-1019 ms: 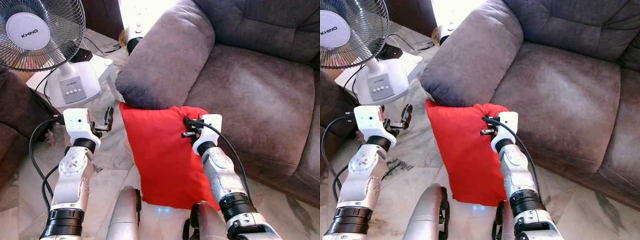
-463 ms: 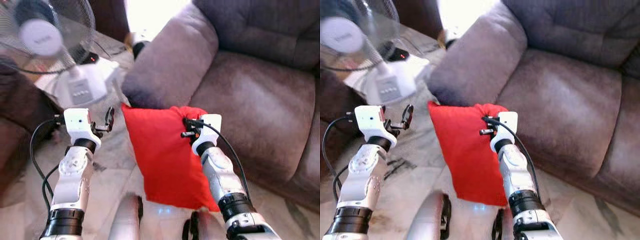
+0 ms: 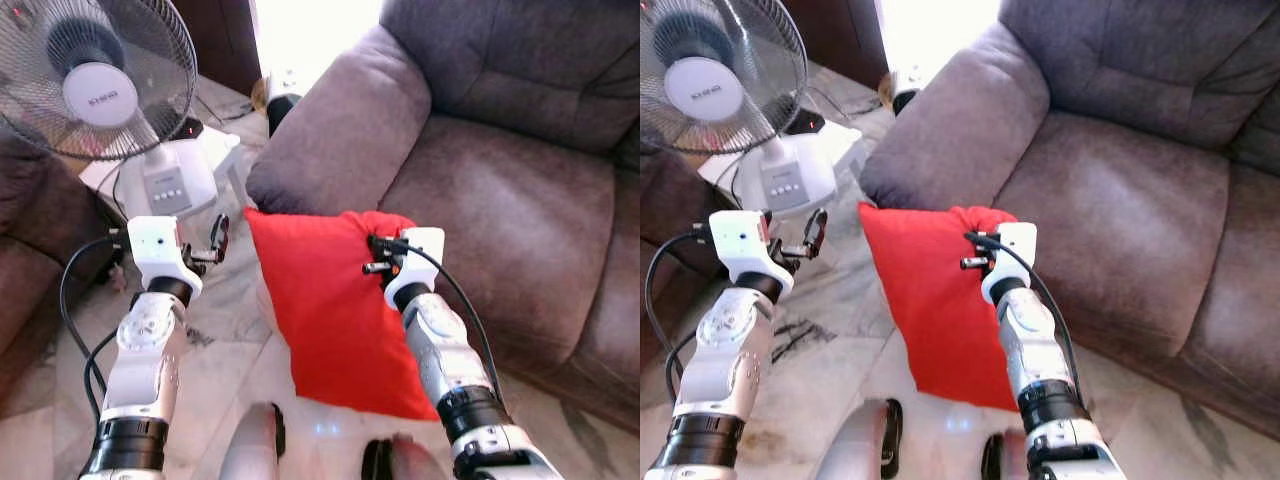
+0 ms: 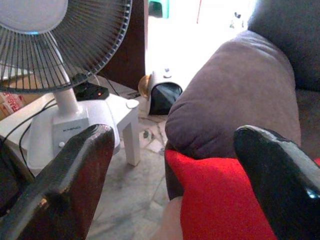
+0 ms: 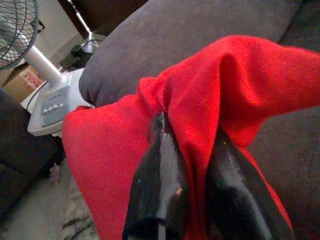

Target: Move the pillow to the sofa from floor

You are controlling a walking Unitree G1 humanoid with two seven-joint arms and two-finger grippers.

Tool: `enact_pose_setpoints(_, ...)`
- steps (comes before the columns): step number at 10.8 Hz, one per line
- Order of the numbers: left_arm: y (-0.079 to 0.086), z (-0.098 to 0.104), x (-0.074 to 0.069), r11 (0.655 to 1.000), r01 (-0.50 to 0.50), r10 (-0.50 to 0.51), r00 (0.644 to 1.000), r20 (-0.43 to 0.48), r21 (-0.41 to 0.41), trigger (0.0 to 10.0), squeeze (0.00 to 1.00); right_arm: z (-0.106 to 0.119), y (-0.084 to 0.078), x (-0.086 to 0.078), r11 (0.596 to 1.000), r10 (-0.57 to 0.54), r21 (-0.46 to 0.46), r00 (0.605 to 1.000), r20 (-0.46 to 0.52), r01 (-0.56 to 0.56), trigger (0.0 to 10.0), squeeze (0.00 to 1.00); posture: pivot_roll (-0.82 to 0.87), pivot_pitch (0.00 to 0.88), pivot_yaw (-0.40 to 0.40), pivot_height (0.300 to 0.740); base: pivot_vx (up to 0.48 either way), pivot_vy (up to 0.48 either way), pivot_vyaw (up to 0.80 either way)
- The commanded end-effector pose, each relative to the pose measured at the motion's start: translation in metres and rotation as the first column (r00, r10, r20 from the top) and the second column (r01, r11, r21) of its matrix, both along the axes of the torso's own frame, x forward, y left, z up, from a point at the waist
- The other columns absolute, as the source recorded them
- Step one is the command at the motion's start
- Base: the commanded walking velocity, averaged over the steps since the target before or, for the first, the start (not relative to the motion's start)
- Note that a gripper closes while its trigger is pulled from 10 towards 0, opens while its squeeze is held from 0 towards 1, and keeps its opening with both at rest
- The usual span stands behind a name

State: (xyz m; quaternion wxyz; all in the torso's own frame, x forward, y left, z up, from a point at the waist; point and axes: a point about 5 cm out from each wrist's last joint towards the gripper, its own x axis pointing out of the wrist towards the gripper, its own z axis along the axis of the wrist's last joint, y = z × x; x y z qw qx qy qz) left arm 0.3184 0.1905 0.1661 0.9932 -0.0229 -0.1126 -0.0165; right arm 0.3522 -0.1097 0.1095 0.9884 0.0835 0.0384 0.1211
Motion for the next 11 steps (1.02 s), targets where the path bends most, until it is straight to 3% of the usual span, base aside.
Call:
enact_pose_setpoints(1, 0.0037, -0.0058, -0.0015, 1.000, -0.005, 0.005, 1.000, -0.029, -0.013, 10.0, 0.00, 0.0384, 0.0030, 0.0058, 1.000, 0.001, 0.018, 0.983, 0.183, -0.004, 10.0, 0.00, 0.21, 0.195, 0.006, 0.740, 0.000, 0.000, 0.00)
enact_pose_setpoints(8, 0.0031, -0.0079, -0.0014, 1.000, 0.004, -0.004, 0.999, -0.048, -0.007, 10.0, 0.00, 0.0390, 0.0013, 0.0064, 1.000, -0.003, 0.023, 0.984, 0.175, -0.001, 10.0, 0.00, 0.21, 0.199, 0.005, 0.740, 0.000, 0.000, 0.00)
enact_pose_setpoints(11, 0.0077, -0.0134, -0.0003, 0.998, -0.026, 0.021, 0.997, -0.076, -0.066, 10.0, 0.00, 0.0377, 0.0009, 0.0067, 0.999, -0.005, 0.033, 0.986, 0.166, 0.000, 10.0, 0.00, 0.21, 0.197, 0.006, 0.740, 0.000, 0.000, 0.00)
